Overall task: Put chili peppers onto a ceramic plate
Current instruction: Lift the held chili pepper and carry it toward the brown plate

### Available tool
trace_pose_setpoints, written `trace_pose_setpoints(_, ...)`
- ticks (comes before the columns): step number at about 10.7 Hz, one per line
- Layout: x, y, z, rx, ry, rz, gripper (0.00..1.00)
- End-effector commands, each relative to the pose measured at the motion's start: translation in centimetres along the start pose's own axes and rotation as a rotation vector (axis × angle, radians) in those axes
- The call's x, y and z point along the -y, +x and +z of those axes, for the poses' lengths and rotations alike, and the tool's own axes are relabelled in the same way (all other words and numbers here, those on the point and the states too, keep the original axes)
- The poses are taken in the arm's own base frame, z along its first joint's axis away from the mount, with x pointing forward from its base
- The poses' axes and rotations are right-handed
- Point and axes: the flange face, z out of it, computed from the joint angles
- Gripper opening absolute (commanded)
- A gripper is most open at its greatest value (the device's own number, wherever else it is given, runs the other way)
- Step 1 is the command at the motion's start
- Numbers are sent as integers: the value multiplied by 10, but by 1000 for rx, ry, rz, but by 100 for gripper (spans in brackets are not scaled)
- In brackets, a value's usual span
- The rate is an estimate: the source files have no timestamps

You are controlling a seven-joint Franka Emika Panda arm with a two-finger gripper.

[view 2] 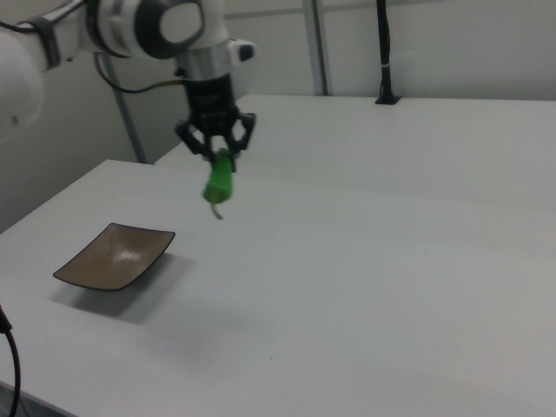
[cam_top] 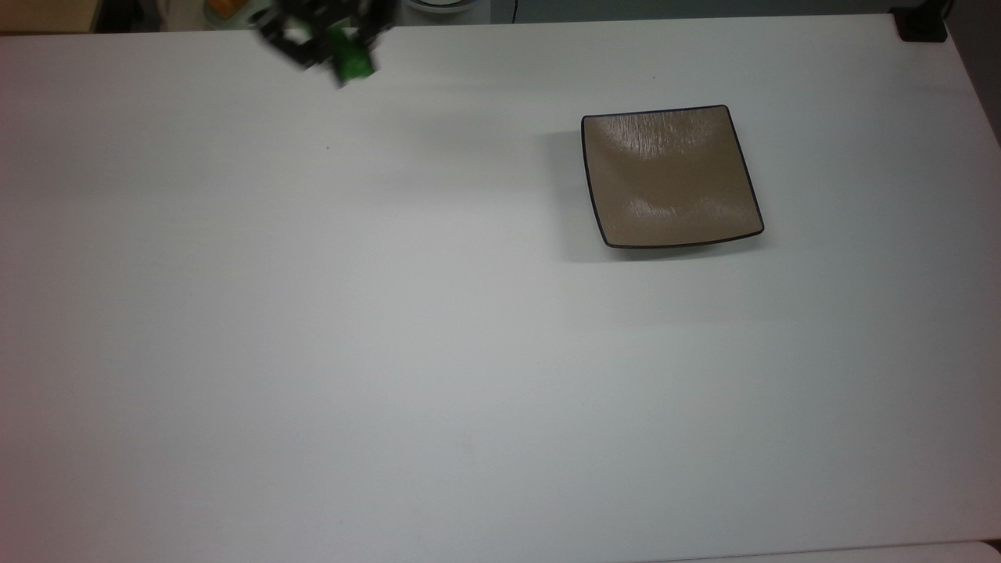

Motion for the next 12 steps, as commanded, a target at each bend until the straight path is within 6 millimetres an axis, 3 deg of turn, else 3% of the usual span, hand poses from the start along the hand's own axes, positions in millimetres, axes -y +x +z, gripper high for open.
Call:
trace_pose_setpoints(1, 98, 11, 2, 21, 20, 102, 0)
trace_pose_setpoints(4, 184, 47, 26, 35, 25, 222, 0)
trace_pose_setpoints(7, 258, 76, 78, 8, 20, 279, 0)
trace_pose_setpoints(9, 285, 96, 118, 5, 20, 304, 0)
trace_pose_setpoints(12, 303, 124, 177, -72, 19, 377, 0)
